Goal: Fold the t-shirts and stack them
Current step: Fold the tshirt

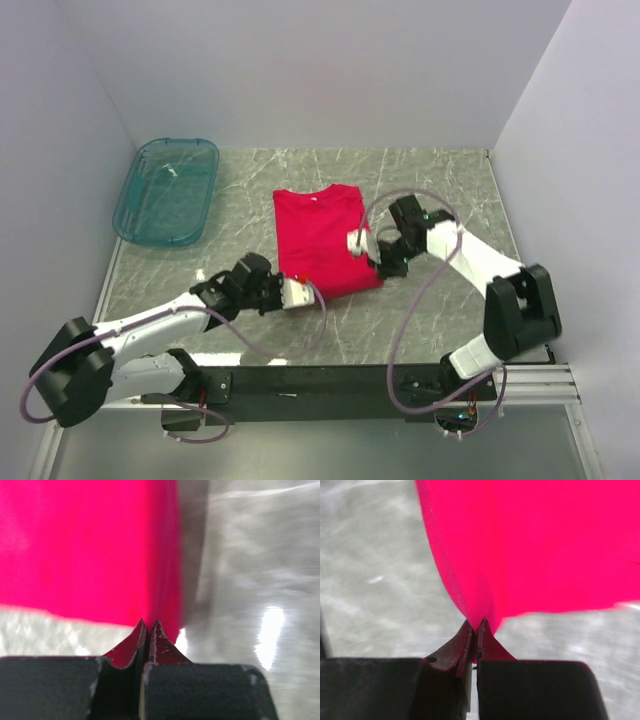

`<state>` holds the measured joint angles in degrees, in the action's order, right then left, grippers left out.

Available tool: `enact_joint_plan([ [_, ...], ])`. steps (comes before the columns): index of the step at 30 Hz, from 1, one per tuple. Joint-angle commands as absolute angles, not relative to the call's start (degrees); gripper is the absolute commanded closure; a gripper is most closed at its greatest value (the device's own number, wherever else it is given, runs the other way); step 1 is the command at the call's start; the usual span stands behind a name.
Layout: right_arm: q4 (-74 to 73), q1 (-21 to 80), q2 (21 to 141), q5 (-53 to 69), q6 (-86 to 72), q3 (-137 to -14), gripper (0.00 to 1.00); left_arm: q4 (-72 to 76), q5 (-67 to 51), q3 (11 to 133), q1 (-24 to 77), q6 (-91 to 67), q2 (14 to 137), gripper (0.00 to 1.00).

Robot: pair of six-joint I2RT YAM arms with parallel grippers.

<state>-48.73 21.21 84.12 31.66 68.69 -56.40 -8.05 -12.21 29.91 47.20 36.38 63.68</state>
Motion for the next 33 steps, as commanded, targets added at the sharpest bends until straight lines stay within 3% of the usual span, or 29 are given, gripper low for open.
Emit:
enact_joint_plan([
  [1,-44.0,18.5,90.4,29.9,61.0,-66.9,1.0,-3.6,-13.4,34.1,40.5,38.8,66.9,1.0],
  [11,-37.3,17.8,112.3,21.5,43.3,-99.6,1.0,7.6,-8.1,56.0,27.4,42.8,91.6,0.99],
  [22,-23.2,18.0,122.2,12.2,32.3,-105.6,1.0,22.1,5.1,62.9,26.0,40.9,108.3,1.0],
  [33,-17.1,18.0,123.8,9.1,28.0,-105.4,1.0,26.6,10.1,65.8,25.4,42.2,111.8,0.99],
])
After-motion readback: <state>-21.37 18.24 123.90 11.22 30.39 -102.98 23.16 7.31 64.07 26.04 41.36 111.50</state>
